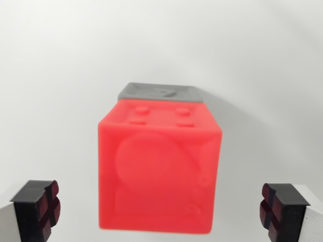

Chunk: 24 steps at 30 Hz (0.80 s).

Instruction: Destack cube

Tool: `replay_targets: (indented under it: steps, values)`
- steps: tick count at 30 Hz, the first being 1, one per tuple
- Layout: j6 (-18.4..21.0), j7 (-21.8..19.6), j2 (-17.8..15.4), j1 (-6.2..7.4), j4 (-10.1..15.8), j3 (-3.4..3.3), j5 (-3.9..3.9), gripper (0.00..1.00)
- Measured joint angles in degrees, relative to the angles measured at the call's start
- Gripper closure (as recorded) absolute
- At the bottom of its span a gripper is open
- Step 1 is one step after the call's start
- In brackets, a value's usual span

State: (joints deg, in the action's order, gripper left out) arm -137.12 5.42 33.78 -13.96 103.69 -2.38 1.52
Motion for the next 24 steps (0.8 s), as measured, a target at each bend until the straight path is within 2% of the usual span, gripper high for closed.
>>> replay_targets:
  steps: [14, 22, 23, 24]
  values:
    - [-3.71, 0.12, 4.03, -0.06, -0.24, 0.12, 0.16, 0.0]
    - [-4.52, 0.14, 4.93, -0.12, -0.42, 0.19, 0.17, 0.0]
    - [-4.55, 0.14, 4.97, -0.13, -0.42, 0.2, 0.17, 1.0]
    - [-4.57, 0.14, 4.99, -0.13, -0.42, 0.2, 0.17, 1.0]
